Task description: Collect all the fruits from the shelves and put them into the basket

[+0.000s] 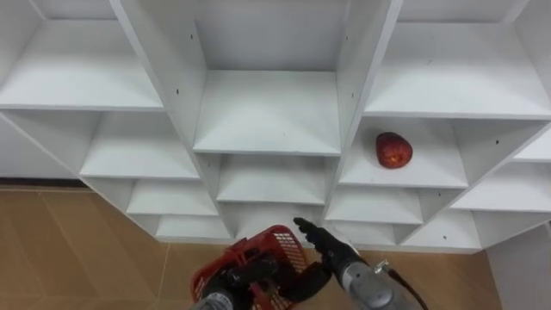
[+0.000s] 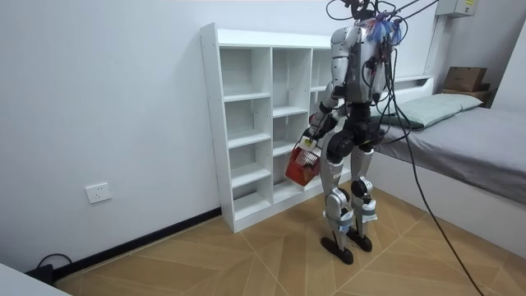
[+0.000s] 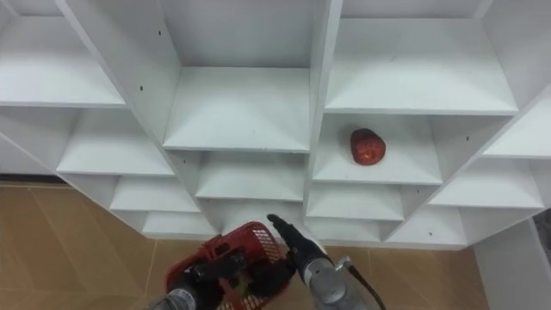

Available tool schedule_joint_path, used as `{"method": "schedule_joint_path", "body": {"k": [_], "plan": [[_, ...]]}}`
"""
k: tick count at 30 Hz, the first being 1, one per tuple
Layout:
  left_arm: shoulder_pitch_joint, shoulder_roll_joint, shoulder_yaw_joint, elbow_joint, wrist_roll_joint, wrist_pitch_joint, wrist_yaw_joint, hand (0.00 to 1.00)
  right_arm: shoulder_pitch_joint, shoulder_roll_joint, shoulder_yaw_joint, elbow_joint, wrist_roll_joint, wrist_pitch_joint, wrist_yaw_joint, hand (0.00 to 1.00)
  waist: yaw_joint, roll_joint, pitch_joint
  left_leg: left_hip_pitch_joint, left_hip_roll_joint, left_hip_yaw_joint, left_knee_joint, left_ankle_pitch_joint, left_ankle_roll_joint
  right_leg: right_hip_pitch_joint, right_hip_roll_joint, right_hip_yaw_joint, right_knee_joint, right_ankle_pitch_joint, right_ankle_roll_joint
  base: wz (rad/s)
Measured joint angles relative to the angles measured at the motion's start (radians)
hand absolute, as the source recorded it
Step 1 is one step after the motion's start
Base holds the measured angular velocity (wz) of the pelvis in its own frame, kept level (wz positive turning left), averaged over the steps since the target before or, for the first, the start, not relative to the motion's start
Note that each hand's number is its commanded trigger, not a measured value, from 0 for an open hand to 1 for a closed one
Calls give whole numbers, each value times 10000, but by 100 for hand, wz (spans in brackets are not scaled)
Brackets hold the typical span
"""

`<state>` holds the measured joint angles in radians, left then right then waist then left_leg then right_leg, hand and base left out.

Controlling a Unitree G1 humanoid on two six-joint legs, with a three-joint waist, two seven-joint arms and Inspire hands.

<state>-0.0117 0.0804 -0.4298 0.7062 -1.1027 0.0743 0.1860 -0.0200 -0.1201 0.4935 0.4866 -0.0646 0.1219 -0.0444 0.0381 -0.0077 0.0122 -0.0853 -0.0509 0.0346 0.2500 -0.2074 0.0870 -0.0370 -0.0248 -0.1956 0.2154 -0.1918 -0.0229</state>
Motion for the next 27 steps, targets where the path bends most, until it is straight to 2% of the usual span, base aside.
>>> {"method": "schedule_joint_path", "body": {"k": [5,10,16,20,27], "plan": [[382,131,314,-421,-54,-128,331,100,868,-205,-239,-911,-183,6,-296,0,-170,-291,-83,298,-17,4,-131,-1,0,298,6,9,-112,8,12,1],[598,83,380,-790,-230,-190,752,100,1581,-299,-548,-1998,407,1,-663,0,-247,-319,-39,608,-11,18,-260,-2,0,542,22,44,-116,24,27,0],[659,12,806,-808,-236,-191,1004,100,1700,-296,-849,-2505,492,2,-1372,0,-368,-340,4,729,4,28,-435,11,-22,585,50,36,-111,24,26,-1],[660,13,1077,-888,-270,-208,1229,100,1778,-309,-1255,-2724,494,-22,-2133,0,-380,-446,-36,769,25,57,-433,14,-25,590,57,48,-108,23,26,0],[657,44,1513,-1119,-270,-431,1389,100,1803,-372,-1290,-2762,508,-30,-2867,0,-396,-655,-9,838,20,115,-440,14,-25,623,52,185,-112,23,26,-2]]}}
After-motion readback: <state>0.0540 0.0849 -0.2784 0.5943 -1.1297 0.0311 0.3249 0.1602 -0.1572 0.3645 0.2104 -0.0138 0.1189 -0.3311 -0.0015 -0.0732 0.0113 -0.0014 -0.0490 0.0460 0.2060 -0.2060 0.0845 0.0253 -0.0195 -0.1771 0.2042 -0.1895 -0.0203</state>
